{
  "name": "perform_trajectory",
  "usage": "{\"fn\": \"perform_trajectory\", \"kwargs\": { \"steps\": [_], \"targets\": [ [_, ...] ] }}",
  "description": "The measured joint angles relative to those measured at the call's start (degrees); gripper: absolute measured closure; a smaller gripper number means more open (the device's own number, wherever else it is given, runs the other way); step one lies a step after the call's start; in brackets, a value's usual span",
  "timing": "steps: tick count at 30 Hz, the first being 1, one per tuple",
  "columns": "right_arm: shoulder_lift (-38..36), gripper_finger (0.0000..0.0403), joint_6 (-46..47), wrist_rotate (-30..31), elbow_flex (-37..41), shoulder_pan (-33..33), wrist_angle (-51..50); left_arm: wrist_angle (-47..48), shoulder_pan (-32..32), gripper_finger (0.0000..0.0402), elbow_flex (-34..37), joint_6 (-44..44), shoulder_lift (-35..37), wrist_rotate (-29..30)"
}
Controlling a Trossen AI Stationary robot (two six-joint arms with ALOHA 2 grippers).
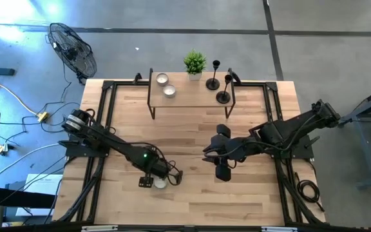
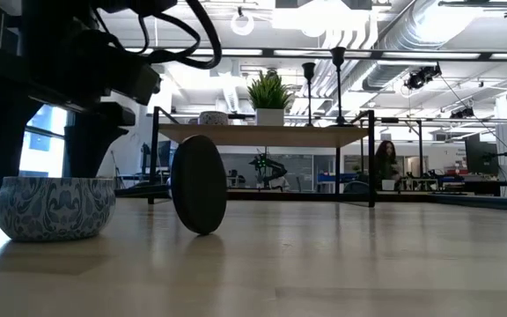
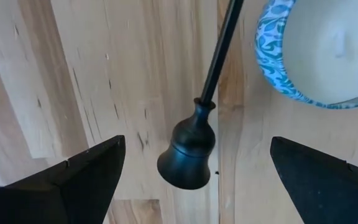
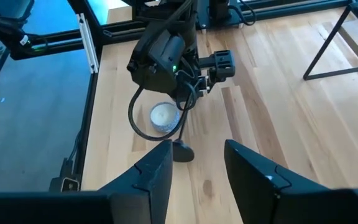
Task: Pick & Place candle stick holders
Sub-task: Put the black candle holder on the shelf
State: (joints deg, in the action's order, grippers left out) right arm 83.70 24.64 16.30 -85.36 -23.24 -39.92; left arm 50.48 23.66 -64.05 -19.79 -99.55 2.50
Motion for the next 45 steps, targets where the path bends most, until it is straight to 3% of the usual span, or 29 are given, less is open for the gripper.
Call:
{"fn": "perform_trajectory", "kwargs": {
  "steps": [16, 22, 35, 40, 45],
  "targets": [
    [0.0, 0.0263, 2.38, 2.86, 0.0, 0.0, 0.78, -1.89, 0.0, 0.0007, 0.7, 3.02, -0.48, 1.35],
    [0.0, 0.0263, 2.4, 3.31, 0.0, -0.02, 0.78, -8.12, -0.04, 0.0007, 4.58, 1.53, -0.48, -1.94],
    [0.0, 0.0263, 2.4, 4.44, 0.0, -0.04, 0.78, -8.37, -0.04, 0.0009, 4.83, 1.49, -0.46, -2.37],
    [0.0, 0.0263, 3.49, 4.37, 0.0, -0.04, 0.78, -8.32, -0.07, 0.005, 4.83, 1.49, -0.46, -2.22],
    [0.0, 0.0263, 3.7, 4.36, 0.0, -0.06, 0.78, -8.39, -0.07, 0.0147, 4.85, 1.95, -0.46, -2.23]
  ]
}}
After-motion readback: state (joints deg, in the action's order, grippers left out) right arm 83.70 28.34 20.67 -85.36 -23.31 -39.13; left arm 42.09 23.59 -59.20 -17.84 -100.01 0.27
